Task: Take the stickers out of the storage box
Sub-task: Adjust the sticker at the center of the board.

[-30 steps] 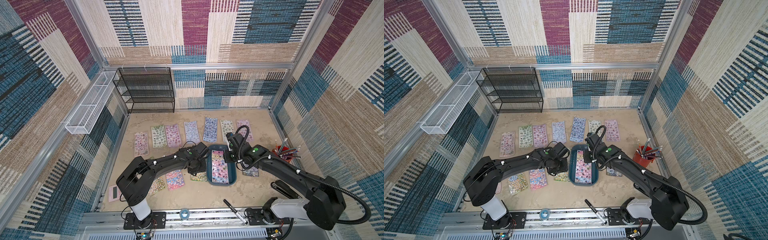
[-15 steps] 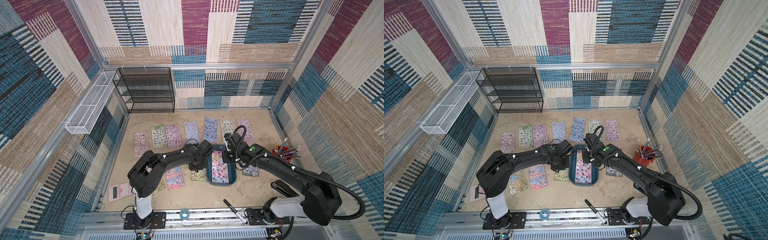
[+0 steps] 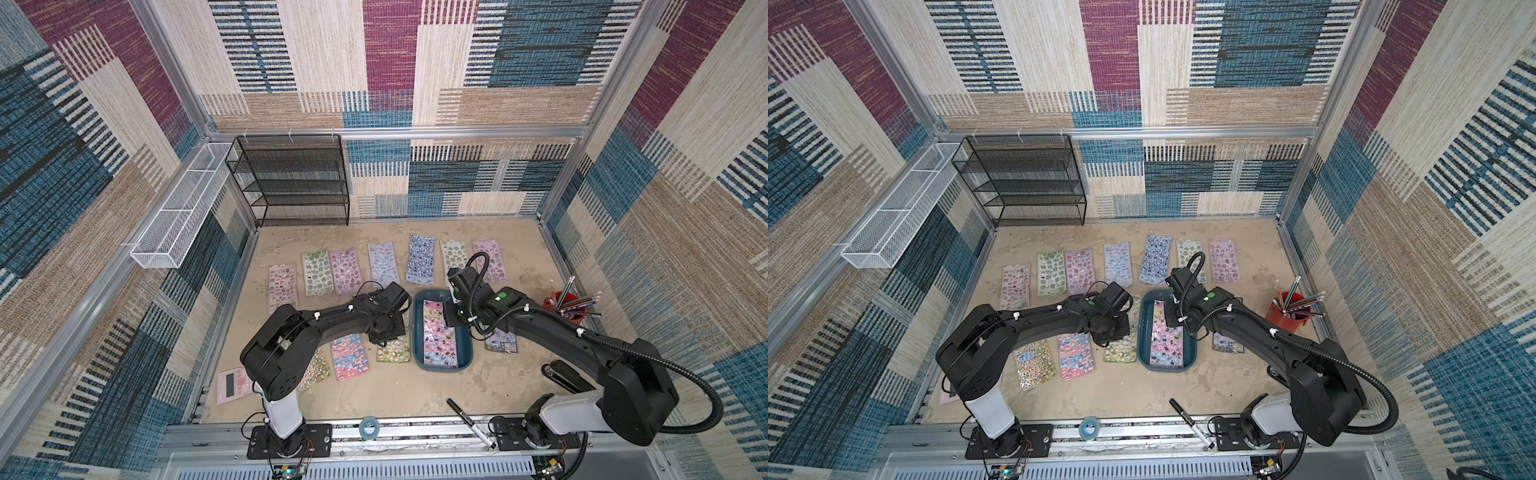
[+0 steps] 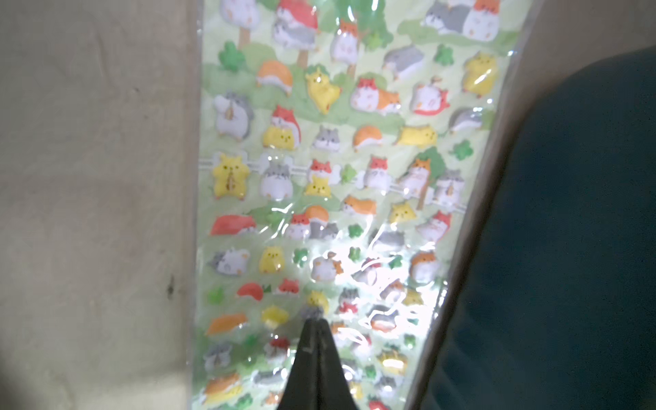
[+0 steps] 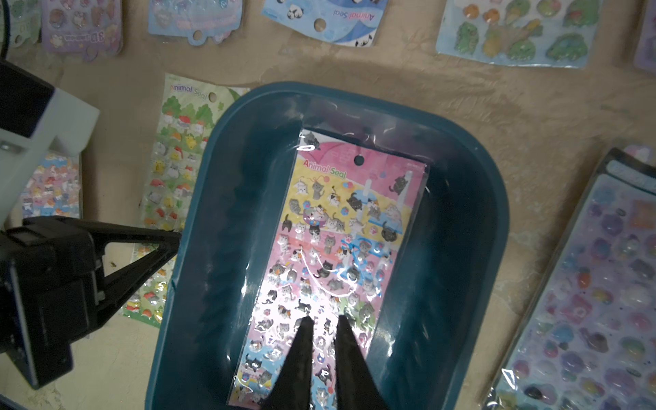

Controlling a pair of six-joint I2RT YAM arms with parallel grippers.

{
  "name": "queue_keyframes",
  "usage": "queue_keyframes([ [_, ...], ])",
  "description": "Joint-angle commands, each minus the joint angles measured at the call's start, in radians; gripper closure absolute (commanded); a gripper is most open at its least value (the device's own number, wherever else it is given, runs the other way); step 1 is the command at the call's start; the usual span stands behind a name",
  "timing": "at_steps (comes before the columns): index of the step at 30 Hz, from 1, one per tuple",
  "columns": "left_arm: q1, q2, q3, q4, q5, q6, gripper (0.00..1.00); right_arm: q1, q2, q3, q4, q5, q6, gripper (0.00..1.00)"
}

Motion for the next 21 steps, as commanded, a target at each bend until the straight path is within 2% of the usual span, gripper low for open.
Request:
queue_keyframes([
  [1, 0.003, 0.003, -0.017, -0.063, -0.011, -0.019, 1.0, 0.001, 0.005, 0.009, 0.017, 0.004, -0.002, 0.84],
  [6, 0.003, -0.039, -0.001, -0.091, -0.025, -0.019, 1.0, 0.0, 0.0, 0.005, 0.009, 0.011, 0.002, 0.84],
  [7, 0.003, -0.06, 0.008, -0.1, -0.033, -0.015, 0.97, 0.001, 0.0, 0.006, 0.002, 0.015, 0.003, 0.83],
  [10, 0.002, -0.138, 0.055, -0.149, -0.066, 0.006, 0.77, 0.0, 0.003, 0.008, -0.017, 0.03, 0.014, 0.81],
  [15, -0.018, -0.253, 0.075, -0.157, -0.093, 0.003, 0.61, 0.001, 0.01, -0.008, -0.028, 0.044, 0.056, 0.7],
  [18, -0.043, -0.245, 0.072, -0.143, -0.081, -0.005, 0.51, 0.002, 0.036, -0.022, -0.02, 0.052, 0.069, 0.64],
  [21, -0.075, -0.184, 0.083, -0.118, -0.053, 0.0, 0.42, 0.002, 0.081, -0.018, -0.021, 0.062, 0.072, 0.54],
])
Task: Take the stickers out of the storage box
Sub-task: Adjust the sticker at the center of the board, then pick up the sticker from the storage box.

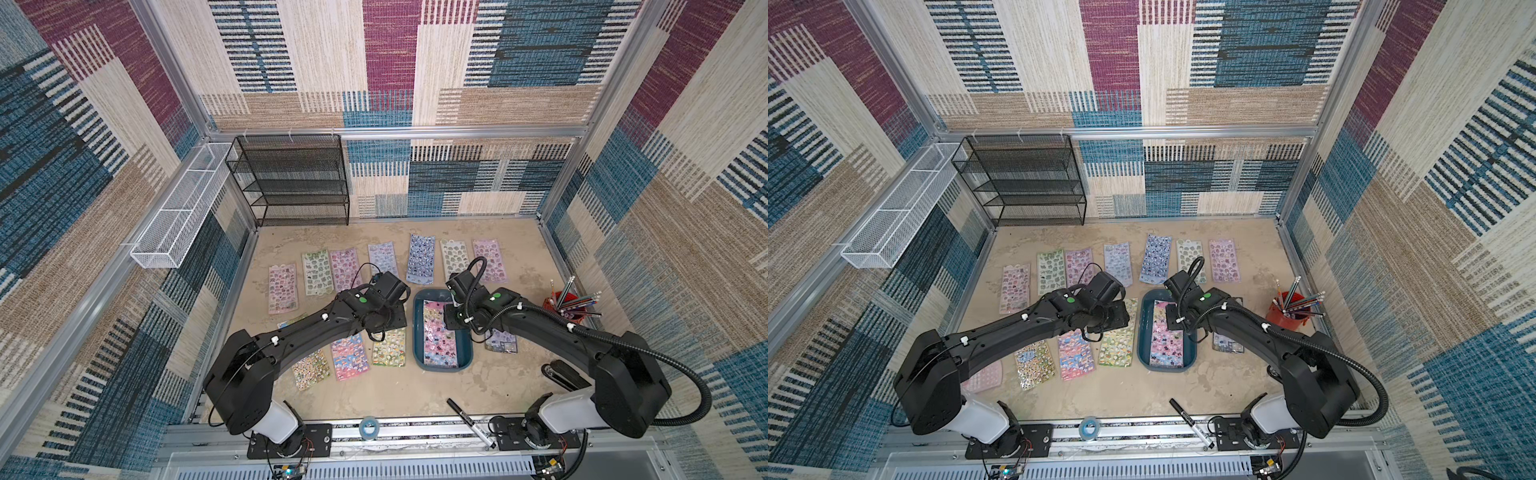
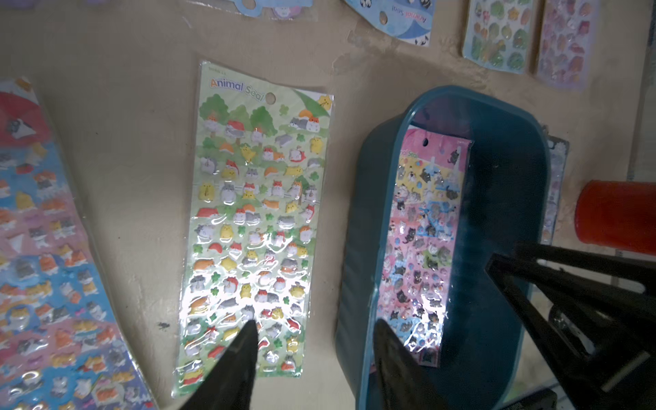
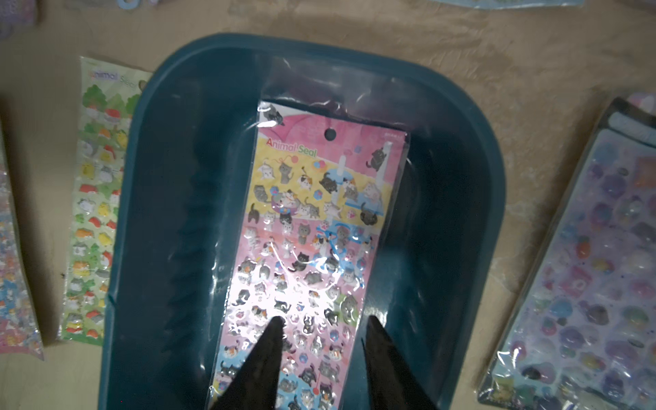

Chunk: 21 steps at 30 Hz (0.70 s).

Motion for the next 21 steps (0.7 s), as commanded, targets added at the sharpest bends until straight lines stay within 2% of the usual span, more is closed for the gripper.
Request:
queue_keyframes([
  [1, -0.029, 0.057, 0.019, 0.01, 0.03, -0.001, 0.41, 0.002, 0.04, 0.002, 0.001, 0.037, 0.026, 0.51],
  [5, -0.068, 0.137, 0.064, 0.028, 0.046, 0.001, 0.38, 0.001, 0.083, 0.004, 0.02, 0.065, 0.04, 0.44],
  [11, -0.088, 0.197, 0.119, 0.023, 0.043, 0.022, 0.37, 0.001, 0.151, -0.011, 0.102, 0.066, 0.053, 0.4],
  [15, -0.088, 0.237, 0.129, 0.025, 0.044, 0.024, 0.43, 0.002, 0.199, -0.037, 0.181, -0.007, 0.069, 0.4],
  [21, -0.088, 0.288, 0.124, 0.047, 0.069, 0.019, 0.61, 0.0, 0.174, -0.136, 0.33, -0.153, 0.133, 0.46],
])
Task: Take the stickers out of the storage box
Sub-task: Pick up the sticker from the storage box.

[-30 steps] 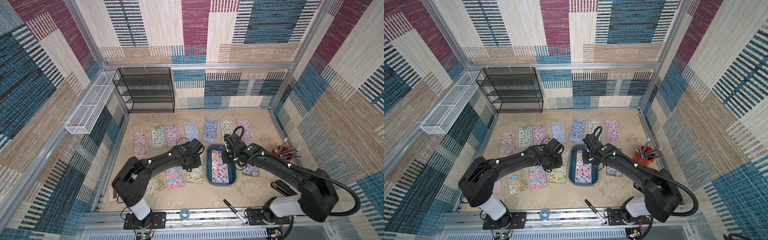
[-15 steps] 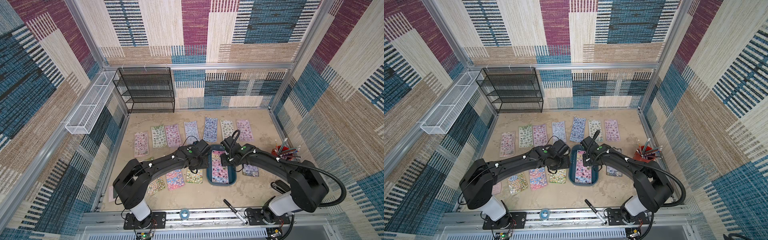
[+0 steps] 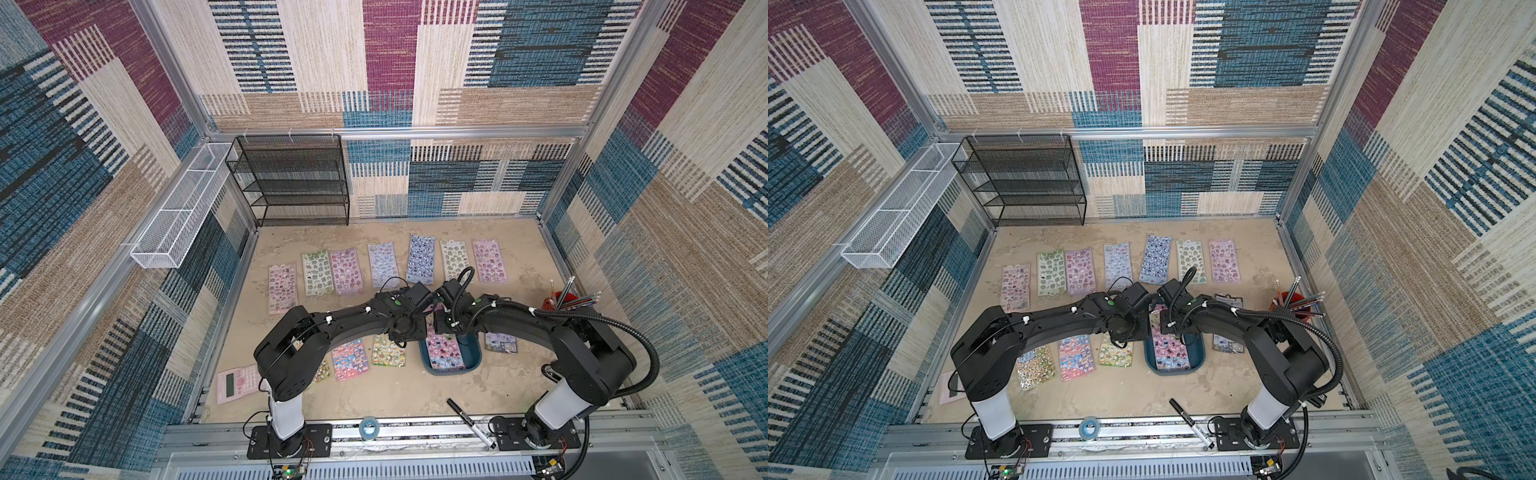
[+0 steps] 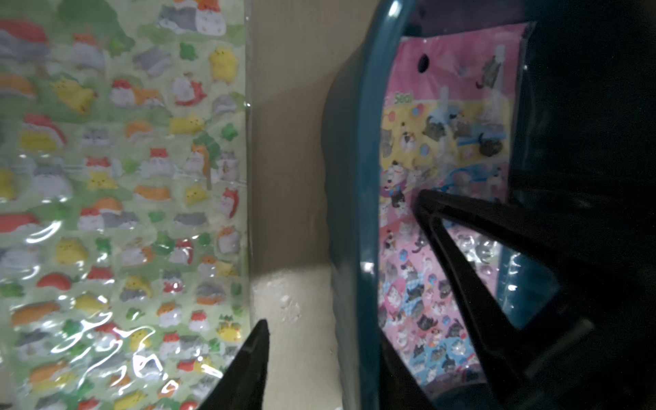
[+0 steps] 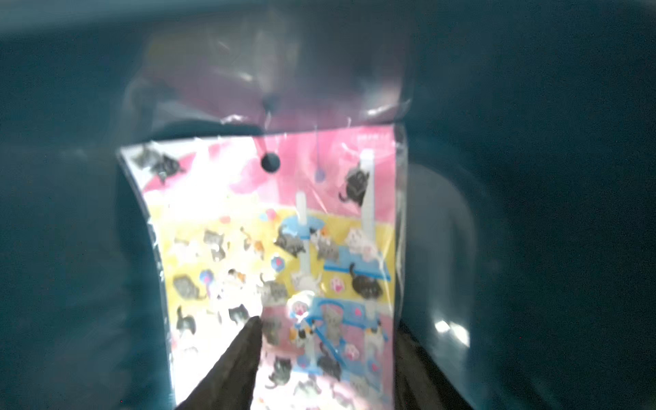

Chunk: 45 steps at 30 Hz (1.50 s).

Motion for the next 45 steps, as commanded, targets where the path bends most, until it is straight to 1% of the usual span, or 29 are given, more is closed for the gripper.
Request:
queue_keyframes([
  [1, 0.0, 0.014, 0.003, 0.01, 0.004, 0.012, 0.64, -0.002, -0.019, -0.062, 0.073, -0.14, 0.074, 0.48],
  [3, 0.0, 0.023, 0.002, 0.021, 0.004, 0.015, 0.67, -0.009, -0.052, -0.107, 0.125, -0.185, 0.105, 0.52],
  [5, 0.001, 0.036, 0.008, 0.021, 0.009, 0.018, 0.73, -0.023, -0.087, -0.149, 0.179, -0.239, 0.132, 0.54],
  [7, 0.001, 0.05, 0.019, 0.02, 0.02, 0.02, 0.75, -0.038, -0.115, -0.181, 0.218, -0.284, 0.157, 0.6],
  [8, 0.0, 0.057, 0.024, 0.023, 0.026, 0.02, 0.76, -0.047, -0.13, -0.198, 0.237, -0.304, 0.17, 0.64],
  [11, 0.0, 0.064, 0.033, 0.021, 0.034, 0.02, 0.76, -0.065, -0.169, -0.236, 0.279, -0.339, 0.201, 0.85],
  [12, 0.0, 0.061, 0.033, 0.02, 0.034, 0.02, 0.76, -0.071, -0.177, -0.245, 0.285, -0.342, 0.206, 0.9],
  [16, 0.0, 0.053, 0.038, 0.015, 0.028, 0.023, 0.76, -0.087, -0.203, -0.249, 0.284, -0.349, 0.205, 0.99],
  [18, 0.001, 0.048, 0.039, 0.014, 0.03, 0.022, 0.73, -0.089, -0.222, -0.242, 0.277, -0.348, 0.204, 1.0],
  [19, 0.002, 0.047, 0.039, 0.014, 0.032, 0.022, 0.68, -0.089, -0.235, -0.237, 0.27, -0.344, 0.201, 1.0],
  [21, 0.0, 0.035, 0.042, 0.009, 0.034, 0.021, 0.55, -0.093, -0.26, -0.213, 0.241, -0.327, 0.188, 1.0],
  [23, 0.0, 0.015, 0.048, 0.0, 0.027, 0.026, 0.47, -0.095, -0.283, -0.174, 0.186, -0.298, 0.164, 1.0],
  [27, 0.002, -0.034, 0.065, -0.026, 0.004, 0.039, 0.38, -0.098, -0.324, -0.087, 0.074, -0.222, 0.111, 1.0],
  [30, 0.004, -0.073, 0.066, -0.033, -0.011, 0.046, 0.33, -0.103, -0.352, -0.038, 0.009, -0.182, 0.083, 1.0],
  [34, 0.005, -0.122, 0.054, -0.025, -0.009, 0.048, 0.27, -0.111, -0.387, 0.011, -0.06, -0.142, 0.059, 1.0],
  [39, 0.017, -0.208, 0.013, 0.018, 0.004, 0.05, 0.26, -0.122, -0.431, 0.079, -0.116, -0.121, 0.018, 1.0],
  [43, 0.053, -0.316, -0.054, 0.119, 0.037, 0.083, 0.27, -0.133, -0.45, 0.148, -0.116, -0.193, -0.039, 1.0],
  [45, 0.08, -0.372, -0.085, 0.174, 0.071, 0.108, 0.27, -0.139, -0.45, 0.188, -0.109, -0.257, -0.071, 1.0],
])
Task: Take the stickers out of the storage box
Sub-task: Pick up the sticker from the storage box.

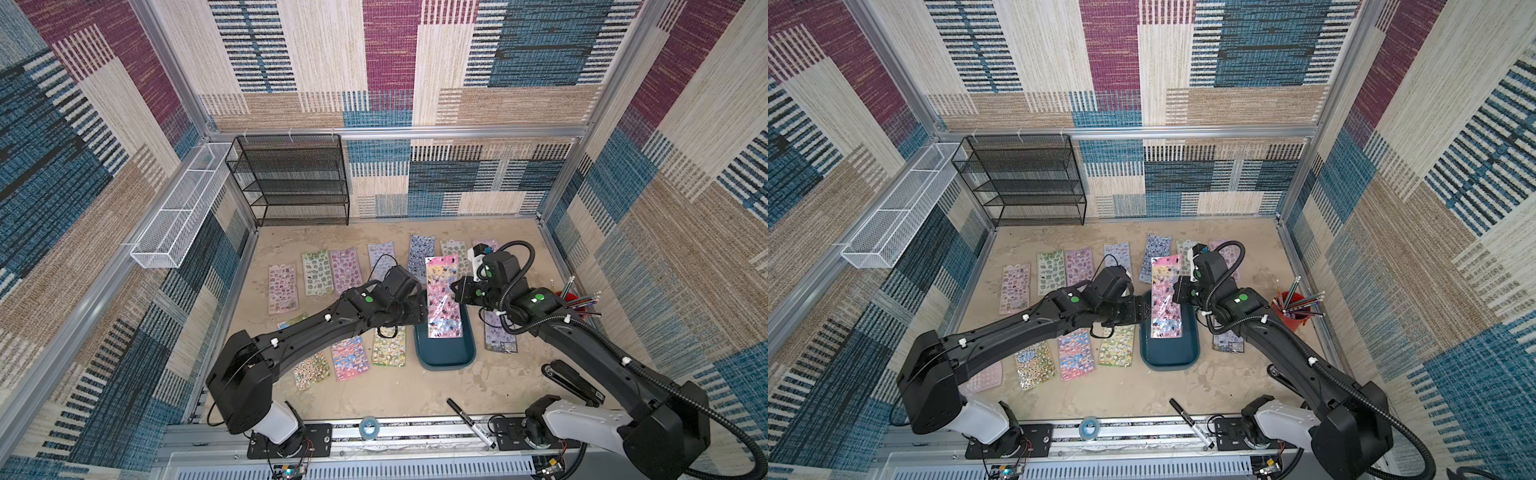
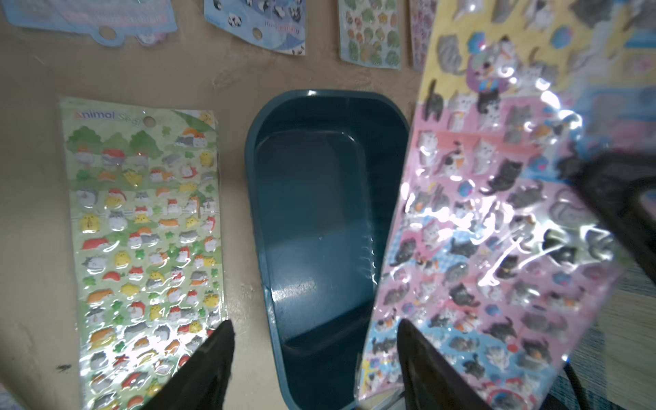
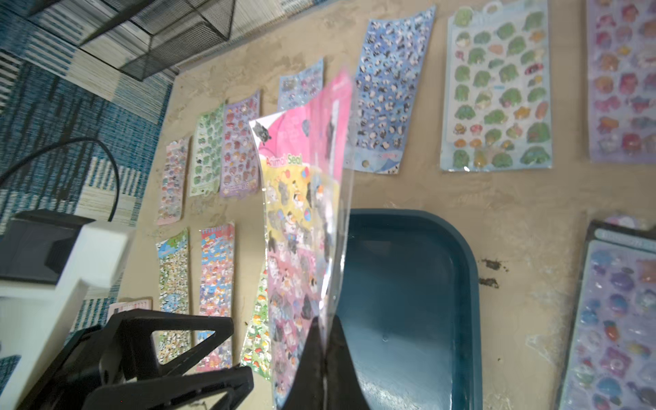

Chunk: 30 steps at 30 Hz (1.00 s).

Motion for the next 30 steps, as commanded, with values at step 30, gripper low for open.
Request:
queue_keyframes([
  [30, 0.199, -0.219, -0.129, 0.258, 0.277, 0.152, 0.25, -0.048, 0.334, 0.636, -0.39, 0.308, -0.388, 1.0],
])
